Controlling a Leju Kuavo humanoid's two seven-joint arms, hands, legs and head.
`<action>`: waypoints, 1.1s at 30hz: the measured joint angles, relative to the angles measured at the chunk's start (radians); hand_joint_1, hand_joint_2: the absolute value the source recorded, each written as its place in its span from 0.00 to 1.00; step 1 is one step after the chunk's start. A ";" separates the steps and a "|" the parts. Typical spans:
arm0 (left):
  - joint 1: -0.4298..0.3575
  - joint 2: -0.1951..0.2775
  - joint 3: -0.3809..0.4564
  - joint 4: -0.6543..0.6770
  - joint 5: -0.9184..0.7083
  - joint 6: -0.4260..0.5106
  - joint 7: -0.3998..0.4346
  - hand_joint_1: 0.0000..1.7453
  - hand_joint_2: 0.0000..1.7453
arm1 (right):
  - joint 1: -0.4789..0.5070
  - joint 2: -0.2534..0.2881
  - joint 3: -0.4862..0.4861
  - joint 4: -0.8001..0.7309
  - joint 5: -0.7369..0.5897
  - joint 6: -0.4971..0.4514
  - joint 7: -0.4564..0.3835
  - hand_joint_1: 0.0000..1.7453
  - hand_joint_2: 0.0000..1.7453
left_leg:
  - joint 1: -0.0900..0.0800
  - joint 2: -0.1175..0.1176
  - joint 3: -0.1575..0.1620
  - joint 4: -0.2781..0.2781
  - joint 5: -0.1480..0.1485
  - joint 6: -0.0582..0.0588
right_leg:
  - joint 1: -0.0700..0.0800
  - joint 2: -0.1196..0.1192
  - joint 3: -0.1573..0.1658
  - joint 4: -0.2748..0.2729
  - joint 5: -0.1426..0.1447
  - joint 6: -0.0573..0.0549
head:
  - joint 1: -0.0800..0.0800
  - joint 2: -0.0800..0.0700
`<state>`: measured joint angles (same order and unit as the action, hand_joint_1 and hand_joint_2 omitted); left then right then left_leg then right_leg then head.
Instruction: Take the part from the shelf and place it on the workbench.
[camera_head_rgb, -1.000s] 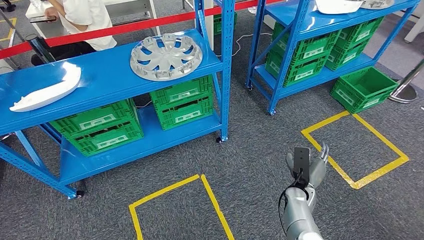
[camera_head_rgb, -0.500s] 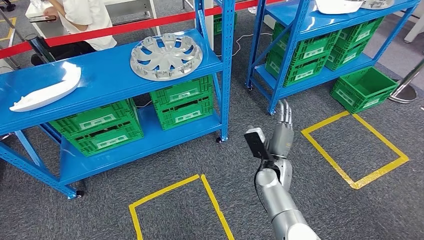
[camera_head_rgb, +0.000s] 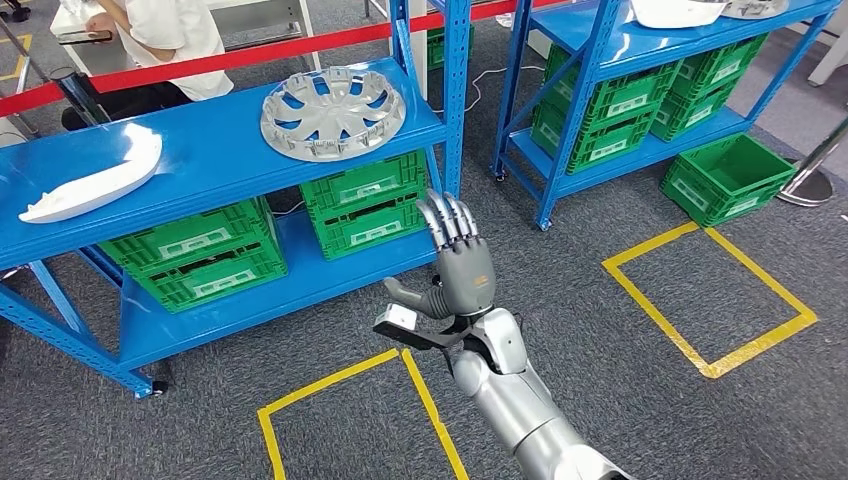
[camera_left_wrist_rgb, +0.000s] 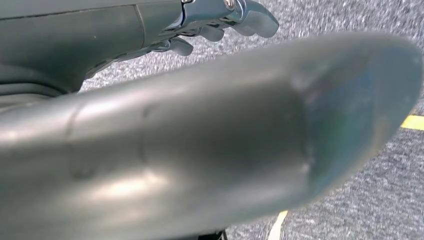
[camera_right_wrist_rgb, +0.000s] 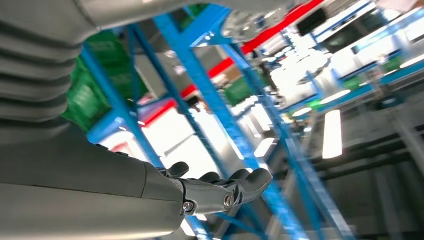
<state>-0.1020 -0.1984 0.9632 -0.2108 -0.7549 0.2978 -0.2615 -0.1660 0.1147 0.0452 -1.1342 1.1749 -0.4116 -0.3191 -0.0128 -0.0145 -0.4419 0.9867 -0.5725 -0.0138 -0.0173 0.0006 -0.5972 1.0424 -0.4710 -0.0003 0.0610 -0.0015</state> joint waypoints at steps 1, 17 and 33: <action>0.000 -0.001 0.000 0.000 -0.005 0.011 -0.005 0.00 0.00 | 0.000 0.000 0.018 -0.004 0.029 0.002 0.007 0.00 0.00 | 0.000 0.000 0.000 0.001 0.000 0.000 | 0.000 0.000 0.000 0.000 0.000 0.001 | 0.000 0.000; -0.005 -0.010 0.000 0.001 -0.027 0.069 -0.035 0.00 0.00 | 0.032 0.001 0.113 -0.096 0.133 0.015 0.036 0.00 0.00 | 0.007 0.001 0.005 -0.014 0.011 0.046 | -0.002 0.002 -0.074 0.122 -0.022 0.038 | 0.003 0.000; -0.012 -0.015 0.000 0.005 -0.038 0.066 -0.022 0.00 0.00 | 0.115 -0.008 0.110 -0.134 0.107 0.042 0.045 0.00 0.00 | 0.017 0.009 -0.079 0.239 -0.074 -0.028 | 0.002 0.002 -0.006 0.000 -0.007 -0.026 | -0.003 0.000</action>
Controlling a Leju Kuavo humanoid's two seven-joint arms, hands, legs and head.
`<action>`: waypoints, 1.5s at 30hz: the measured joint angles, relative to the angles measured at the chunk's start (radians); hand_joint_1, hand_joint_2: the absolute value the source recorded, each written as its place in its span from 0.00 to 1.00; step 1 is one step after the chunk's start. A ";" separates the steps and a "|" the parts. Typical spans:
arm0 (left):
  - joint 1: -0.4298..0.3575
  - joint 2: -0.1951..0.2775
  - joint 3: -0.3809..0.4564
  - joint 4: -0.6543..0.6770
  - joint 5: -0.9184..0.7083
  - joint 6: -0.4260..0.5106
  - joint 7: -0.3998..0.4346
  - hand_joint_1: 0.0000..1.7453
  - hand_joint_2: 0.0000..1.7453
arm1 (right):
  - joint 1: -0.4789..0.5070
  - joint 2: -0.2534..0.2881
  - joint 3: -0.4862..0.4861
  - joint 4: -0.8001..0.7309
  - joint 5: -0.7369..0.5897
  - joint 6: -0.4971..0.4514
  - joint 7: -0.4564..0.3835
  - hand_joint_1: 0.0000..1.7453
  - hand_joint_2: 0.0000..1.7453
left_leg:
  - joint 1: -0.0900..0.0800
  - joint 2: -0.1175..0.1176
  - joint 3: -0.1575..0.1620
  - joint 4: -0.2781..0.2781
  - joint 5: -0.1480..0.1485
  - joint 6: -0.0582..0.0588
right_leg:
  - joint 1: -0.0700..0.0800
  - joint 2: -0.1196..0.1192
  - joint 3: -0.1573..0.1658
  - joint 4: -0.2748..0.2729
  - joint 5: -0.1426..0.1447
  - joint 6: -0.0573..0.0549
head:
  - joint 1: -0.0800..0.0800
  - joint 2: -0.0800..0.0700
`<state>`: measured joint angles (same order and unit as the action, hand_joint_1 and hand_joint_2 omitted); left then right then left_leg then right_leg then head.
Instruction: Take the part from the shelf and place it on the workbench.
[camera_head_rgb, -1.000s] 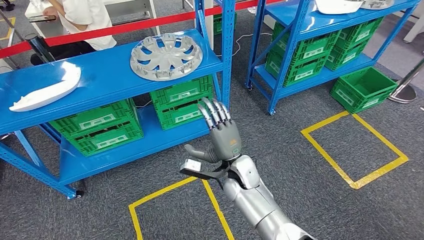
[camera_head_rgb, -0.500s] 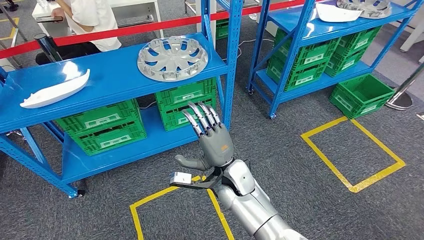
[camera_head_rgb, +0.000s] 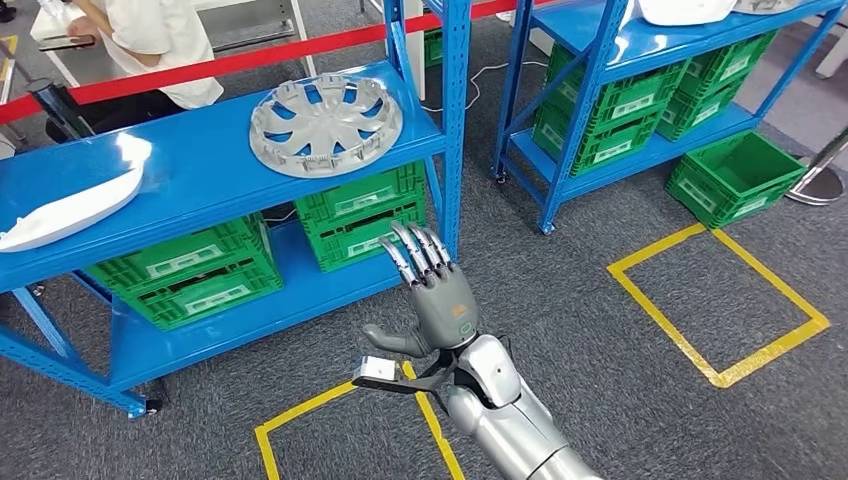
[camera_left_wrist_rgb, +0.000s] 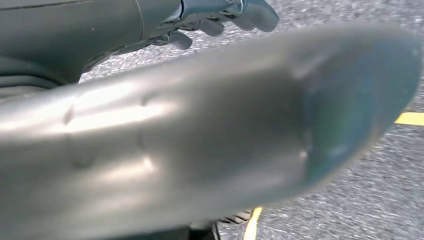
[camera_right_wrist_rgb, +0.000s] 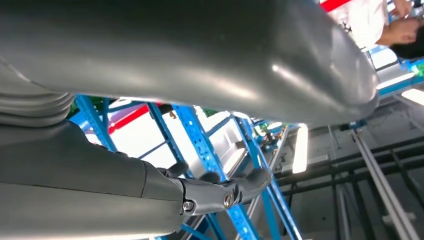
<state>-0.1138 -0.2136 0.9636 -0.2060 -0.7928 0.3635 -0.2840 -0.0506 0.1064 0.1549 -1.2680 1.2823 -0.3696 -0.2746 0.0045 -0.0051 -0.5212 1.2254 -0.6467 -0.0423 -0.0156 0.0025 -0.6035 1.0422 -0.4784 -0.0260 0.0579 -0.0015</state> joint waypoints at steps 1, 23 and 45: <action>0.001 0.000 0.000 0.000 0.000 0.000 0.001 0.00 0.00 | 0.004 0.000 0.000 0.000 -0.001 0.002 0.000 0.00 0.00 | 0.000 0.000 -0.050 0.052 -0.028 -0.002 | 0.000 0.001 0.012 0.000 -0.010 -0.001 | 0.000 0.000; 0.008 -0.002 0.001 0.001 0.001 -0.003 0.005 0.00 0.00 | 0.034 -0.001 -0.008 -0.017 0.004 0.024 0.005 0.00 0.00 | -0.015 -0.012 0.009 -0.193 0.107 0.059 | 0.011 0.001 -0.044 0.036 -0.002 0.038 | 0.003 0.000; 0.014 0.002 0.003 0.001 0.005 -0.003 0.010 0.00 0.00 | 0.023 0.018 -0.009 -0.021 0.028 0.048 0.000 0.00 0.00 | 0.001 0.000 -0.074 -0.180 0.182 0.048 | -0.003 -0.001 0.121 0.021 -0.088 0.050 | -0.004 0.000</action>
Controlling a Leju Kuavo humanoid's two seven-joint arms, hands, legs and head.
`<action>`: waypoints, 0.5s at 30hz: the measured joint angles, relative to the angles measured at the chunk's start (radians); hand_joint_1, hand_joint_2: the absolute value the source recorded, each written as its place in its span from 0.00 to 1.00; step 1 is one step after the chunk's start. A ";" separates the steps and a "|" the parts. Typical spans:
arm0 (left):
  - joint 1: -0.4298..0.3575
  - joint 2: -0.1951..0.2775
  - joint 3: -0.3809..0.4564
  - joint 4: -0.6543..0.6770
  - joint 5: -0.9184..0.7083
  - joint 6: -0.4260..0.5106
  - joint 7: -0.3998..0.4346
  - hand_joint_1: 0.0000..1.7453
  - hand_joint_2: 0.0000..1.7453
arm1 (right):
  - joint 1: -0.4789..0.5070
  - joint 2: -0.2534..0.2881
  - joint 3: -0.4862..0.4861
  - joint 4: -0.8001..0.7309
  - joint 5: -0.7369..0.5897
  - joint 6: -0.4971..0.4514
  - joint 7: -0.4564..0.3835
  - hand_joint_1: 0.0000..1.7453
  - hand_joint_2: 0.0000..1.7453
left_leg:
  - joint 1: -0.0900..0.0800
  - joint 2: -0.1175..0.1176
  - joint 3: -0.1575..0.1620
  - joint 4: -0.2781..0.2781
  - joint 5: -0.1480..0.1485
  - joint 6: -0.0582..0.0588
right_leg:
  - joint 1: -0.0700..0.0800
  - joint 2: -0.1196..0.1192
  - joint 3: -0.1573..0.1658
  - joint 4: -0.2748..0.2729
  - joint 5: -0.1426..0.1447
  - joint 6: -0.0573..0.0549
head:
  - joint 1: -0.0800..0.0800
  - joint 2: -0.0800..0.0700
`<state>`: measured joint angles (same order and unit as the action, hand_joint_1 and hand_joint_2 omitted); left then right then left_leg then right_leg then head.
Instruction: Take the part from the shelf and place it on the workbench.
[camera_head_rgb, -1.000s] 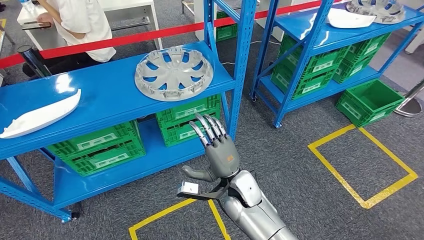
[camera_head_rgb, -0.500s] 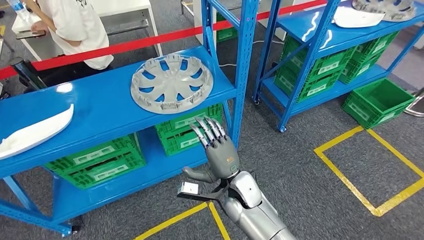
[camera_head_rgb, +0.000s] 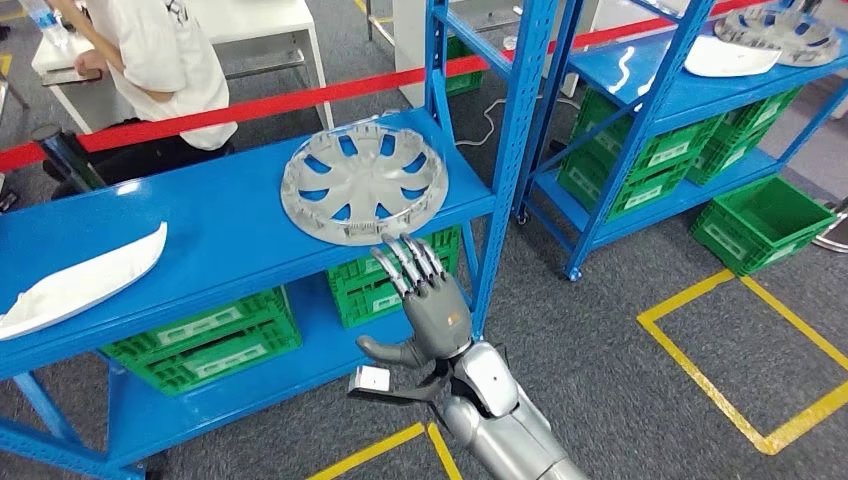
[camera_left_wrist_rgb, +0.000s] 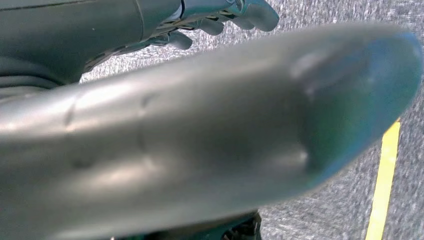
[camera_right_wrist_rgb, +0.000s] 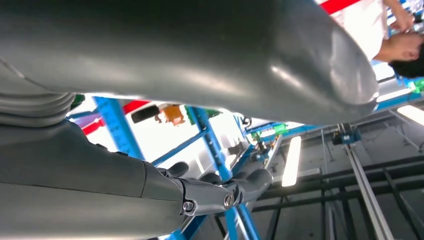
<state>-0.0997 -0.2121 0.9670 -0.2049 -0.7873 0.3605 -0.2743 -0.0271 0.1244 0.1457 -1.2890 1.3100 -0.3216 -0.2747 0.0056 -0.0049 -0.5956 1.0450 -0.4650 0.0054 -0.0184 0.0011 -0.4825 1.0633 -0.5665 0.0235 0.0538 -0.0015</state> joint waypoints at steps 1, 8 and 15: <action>0.000 0.000 0.000 0.000 0.000 0.000 0.000 0.00 0.00 | 0.000 0.000 0.000 0.000 0.000 0.000 0.000 0.00 0.00 | 0.000 0.000 0.000 0.000 0.000 0.000 | 0.000 0.000 0.000 0.000 0.000 0.000 | 0.000 0.000; -0.002 0.000 0.003 0.000 0.005 0.000 -0.002 0.00 0.00 | -0.010 0.000 0.001 0.004 -0.008 0.000 -0.009 0.00 0.00 | -0.002 0.000 0.008 0.000 -0.007 0.008 | 0.002 0.001 -0.059 0.098 -0.032 0.004 | 0.002 0.000; 0.000 0.002 0.008 -0.001 -0.001 -0.002 -0.015 0.00 0.00 | -0.002 0.001 0.002 0.029 -0.026 -0.014 -0.013 0.00 0.00 | -0.013 -0.012 0.076 0.013 -0.070 -0.018 | 0.016 0.003 -0.134 -0.005 0.072 -0.036 | 0.005 0.000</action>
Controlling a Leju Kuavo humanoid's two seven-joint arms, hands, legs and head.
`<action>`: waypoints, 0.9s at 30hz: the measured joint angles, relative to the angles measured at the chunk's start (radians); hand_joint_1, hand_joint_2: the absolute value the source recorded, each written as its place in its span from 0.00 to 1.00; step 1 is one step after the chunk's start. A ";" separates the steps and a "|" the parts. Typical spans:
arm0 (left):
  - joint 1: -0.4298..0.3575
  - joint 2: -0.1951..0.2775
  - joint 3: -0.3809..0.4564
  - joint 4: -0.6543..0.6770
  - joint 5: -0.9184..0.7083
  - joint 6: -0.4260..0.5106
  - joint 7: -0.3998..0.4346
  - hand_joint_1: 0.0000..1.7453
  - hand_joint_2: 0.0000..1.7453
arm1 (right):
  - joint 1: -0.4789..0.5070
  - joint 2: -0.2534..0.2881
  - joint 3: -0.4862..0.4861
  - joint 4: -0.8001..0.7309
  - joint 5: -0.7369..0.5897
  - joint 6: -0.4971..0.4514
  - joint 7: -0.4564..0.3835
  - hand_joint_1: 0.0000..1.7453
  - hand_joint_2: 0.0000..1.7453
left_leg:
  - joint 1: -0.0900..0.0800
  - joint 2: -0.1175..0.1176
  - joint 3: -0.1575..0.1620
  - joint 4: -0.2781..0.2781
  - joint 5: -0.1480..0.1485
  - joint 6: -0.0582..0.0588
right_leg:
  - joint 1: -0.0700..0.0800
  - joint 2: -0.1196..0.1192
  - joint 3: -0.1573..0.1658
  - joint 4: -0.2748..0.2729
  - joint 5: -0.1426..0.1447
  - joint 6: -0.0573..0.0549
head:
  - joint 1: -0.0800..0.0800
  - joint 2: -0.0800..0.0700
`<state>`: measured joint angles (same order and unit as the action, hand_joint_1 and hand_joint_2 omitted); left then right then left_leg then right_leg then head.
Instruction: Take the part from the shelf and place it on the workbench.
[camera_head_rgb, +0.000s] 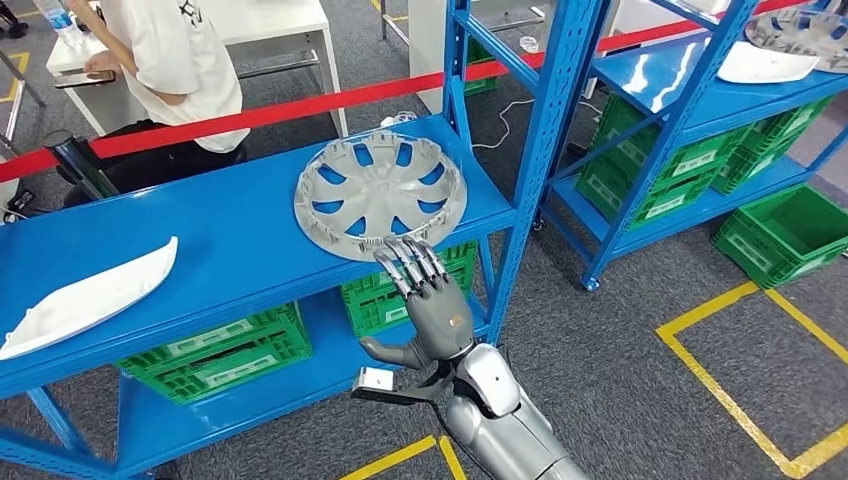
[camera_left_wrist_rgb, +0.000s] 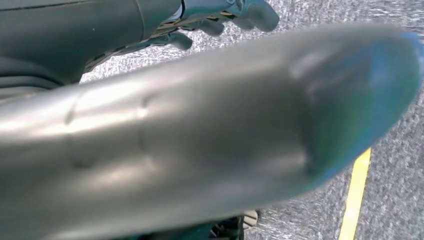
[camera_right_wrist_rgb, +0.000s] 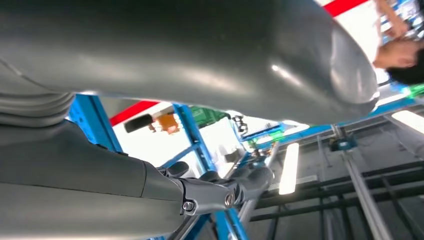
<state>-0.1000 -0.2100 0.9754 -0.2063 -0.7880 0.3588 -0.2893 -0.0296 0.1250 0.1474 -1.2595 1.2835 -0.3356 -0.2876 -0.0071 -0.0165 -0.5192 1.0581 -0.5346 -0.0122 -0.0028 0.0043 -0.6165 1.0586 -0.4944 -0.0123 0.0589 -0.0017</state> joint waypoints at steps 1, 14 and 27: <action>-0.001 0.001 0.000 0.000 -0.001 -0.002 0.000 0.00 0.00 | 0.001 0.000 0.000 0.000 0.000 -0.003 0.000 0.00 0.00 | 0.000 0.001 0.000 0.016 -0.002 -0.006 | -0.003 0.000 0.012 -0.005 0.007 -0.007 | -0.001 0.000; -0.002 0.006 0.002 0.001 0.004 -0.004 0.010 0.00 0.00 | -0.003 0.001 0.000 -0.003 -0.004 0.000 -0.004 0.00 0.00 | 0.003 0.014 -0.111 -0.003 0.063 -0.003 | -0.006 0.001 0.110 -0.012 -0.066 0.010 | -0.018 0.000; 0.004 0.002 0.016 0.002 0.020 0.009 0.020 0.00 0.00 | -0.047 0.000 0.000 -0.001 -0.028 0.017 -0.054 0.00 0.00 | 0.007 0.008 -0.010 -0.021 0.012 0.014 | -0.004 -0.001 -0.039 0.029 0.014 0.022 | -0.009 0.000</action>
<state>-0.0957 -0.2078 0.9915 -0.2044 -0.7676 0.3679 -0.2688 -0.0765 0.1246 0.1475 -1.2606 1.2558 -0.3188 -0.3415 -0.0006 -0.0086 -0.5295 1.0372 -0.5230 0.0022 -0.0065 0.0032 -0.6551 1.0880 -0.4801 0.0096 0.0501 -0.0016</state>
